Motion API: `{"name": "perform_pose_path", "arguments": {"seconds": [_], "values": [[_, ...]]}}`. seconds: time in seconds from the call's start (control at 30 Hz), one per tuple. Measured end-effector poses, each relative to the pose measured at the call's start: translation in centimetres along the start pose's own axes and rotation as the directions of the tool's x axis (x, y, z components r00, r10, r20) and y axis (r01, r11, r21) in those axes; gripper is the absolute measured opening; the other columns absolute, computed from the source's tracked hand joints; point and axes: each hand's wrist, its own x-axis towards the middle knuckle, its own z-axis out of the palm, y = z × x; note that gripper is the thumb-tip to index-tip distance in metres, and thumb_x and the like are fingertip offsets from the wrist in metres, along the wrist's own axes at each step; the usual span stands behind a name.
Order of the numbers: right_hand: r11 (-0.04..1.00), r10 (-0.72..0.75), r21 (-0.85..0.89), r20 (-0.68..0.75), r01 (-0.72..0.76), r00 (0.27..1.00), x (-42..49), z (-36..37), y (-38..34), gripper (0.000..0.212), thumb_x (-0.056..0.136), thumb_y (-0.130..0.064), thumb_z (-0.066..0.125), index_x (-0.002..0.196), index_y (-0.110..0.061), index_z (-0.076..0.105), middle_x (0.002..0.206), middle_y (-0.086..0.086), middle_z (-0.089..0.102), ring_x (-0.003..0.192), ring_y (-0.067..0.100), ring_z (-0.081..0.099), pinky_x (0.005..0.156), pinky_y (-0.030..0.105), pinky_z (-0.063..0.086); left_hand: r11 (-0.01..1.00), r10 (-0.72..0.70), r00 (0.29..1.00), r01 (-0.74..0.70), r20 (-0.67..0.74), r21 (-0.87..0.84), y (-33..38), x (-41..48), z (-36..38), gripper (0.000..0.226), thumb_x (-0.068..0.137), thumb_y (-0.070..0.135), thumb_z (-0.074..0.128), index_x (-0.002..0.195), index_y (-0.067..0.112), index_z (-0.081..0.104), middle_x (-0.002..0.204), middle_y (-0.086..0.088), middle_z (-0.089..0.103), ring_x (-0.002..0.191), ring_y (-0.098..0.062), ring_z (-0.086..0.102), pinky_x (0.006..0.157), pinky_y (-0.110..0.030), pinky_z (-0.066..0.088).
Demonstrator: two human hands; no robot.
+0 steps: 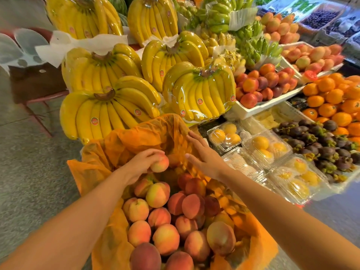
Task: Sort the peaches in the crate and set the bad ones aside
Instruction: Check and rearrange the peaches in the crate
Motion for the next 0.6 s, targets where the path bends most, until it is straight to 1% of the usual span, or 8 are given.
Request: {"name": "perform_pose_path", "arguments": {"seconds": [0.03, 0.07, 0.17, 0.23, 0.27, 0.33, 0.47, 0.6], "values": [[1.000, -0.002, 0.003, 0.000, 0.002, 1.000, 0.0, 0.0, 0.0, 0.063, 0.099, -0.042, 0.045, 0.153, -0.020, 0.021, 0.161, -0.011, 0.008, 0.140, 0.013, 0.029, 0.109, 0.032, 0.035, 0.990, 0.015, 1.000, -0.012, -0.026, 0.142, -0.2, 0.4, 0.3, 0.022, 0.088, 0.024, 0.065, 0.110, 0.026, 0.064, 0.118, -0.005, 0.058, 0.100, -0.018, 0.057, 0.078, -0.030, 0.047], [1.000, -0.004, 0.007, -0.001, 0.004, 1.000, 0.0, 0.0, 0.1, 0.063, 0.099, -0.042, 0.045, 0.153, -0.019, 0.022, 0.161, -0.011, 0.008, 0.141, 0.013, 0.028, 0.109, 0.032, 0.035, 0.970, 0.017, 0.999, -0.010, -0.028, 0.242, -0.5, 0.8, 0.7, 0.029, 0.083, 0.023, 0.071, 0.111, 0.024, 0.063, 0.114, -0.004, 0.057, 0.098, -0.017, 0.056, 0.077, -0.029, 0.048], [1.000, -0.004, 0.027, -0.013, 0.005, 1.000, 0.1, 0.1, 0.3, 0.063, 0.098, -0.042, 0.046, 0.152, -0.020, 0.023, 0.161, -0.012, 0.009, 0.142, 0.011, 0.025, 0.111, 0.032, 0.033, 0.901, 0.010, 1.000, -0.003, -0.014, 0.434, -1.2, 2.1, 2.3, 0.049, 0.072, 0.027, 0.082, 0.114, 0.020, 0.059, 0.108, -0.001, 0.057, 0.097, -0.018, 0.056, 0.079, -0.031, 0.049], [0.999, -0.007, 0.035, -0.023, 0.008, 1.000, 0.2, 0.2, 0.5, 0.063, 0.098, -0.043, 0.047, 0.152, -0.019, 0.025, 0.161, -0.011, 0.011, 0.143, 0.010, 0.024, 0.112, 0.031, 0.031, 0.812, 0.006, 1.000, 0.013, -0.030, 0.583, -1.7, 3.0, 3.2, 0.054, 0.067, 0.033, 0.084, 0.113, 0.021, 0.058, 0.109, 0.002, 0.058, 0.101, -0.020, 0.057, 0.080, -0.032, 0.049], [0.999, -0.012, 0.039, -0.027, 0.013, 1.000, 0.2, 0.3, 0.6, 0.063, 0.098, -0.043, 0.047, 0.152, -0.019, 0.025, 0.161, -0.010, 0.011, 0.143, 0.010, 0.024, 0.112, 0.030, 0.030, 0.774, 0.004, 0.999, 0.024, -0.043, 0.633, -1.8, 3.3, 3.5, 0.055, 0.066, 0.034, 0.084, 0.112, 0.021, 0.058, 0.108, 0.002, 0.059, 0.102, -0.022, 0.057, 0.082, -0.033, 0.049], [0.999, -0.019, 0.043, -0.035, 0.021, 0.999, 0.3, 0.3, 0.8, 0.063, 0.098, -0.044, 0.046, 0.152, -0.019, 0.025, 0.161, -0.010, 0.012, 0.143, 0.010, 0.023, 0.112, 0.028, 0.030, 0.754, -0.008, 0.998, 0.042, -0.055, 0.656, -2.2, 4.3, 3.9, 0.054, 0.066, 0.032, 0.084, 0.111, 0.021, 0.058, 0.109, 0.000, 0.062, 0.102, -0.024, 0.059, 0.084, -0.034, 0.051], [0.998, -0.008, 0.062, -0.029, 0.010, 1.000, 0.3, 0.2, 0.8, 0.062, 0.098, -0.044, 0.046, 0.151, -0.020, 0.026, 0.161, -0.011, 0.011, 0.143, 0.009, 0.023, 0.109, 0.025, 0.028, 0.757, -0.011, 0.998, 0.045, -0.056, 0.652, -3.0, 5.4, 4.2, 0.053, 0.064, 0.032, 0.084, 0.108, 0.020, 0.057, 0.105, -0.002, 0.063, 0.096, -0.024, 0.060, 0.080, -0.035, 0.051], [0.997, -0.002, 0.074, -0.021, 0.003, 1.000, 0.2, 0.1, 0.7, 0.061, 0.099, -0.042, 0.046, 0.151, -0.019, 0.026, 0.161, -0.010, 0.011, 0.144, 0.009, 0.021, 0.111, 0.025, 0.027, 0.764, 0.012, 0.998, 0.030, -0.061, 0.645, -4.1, 5.9, 4.1, 0.050, 0.070, 0.028, 0.082, 0.112, 0.018, 0.056, 0.110, -0.002, 0.060, 0.102, -0.024, 0.059, 0.083, -0.033, 0.049]]}}
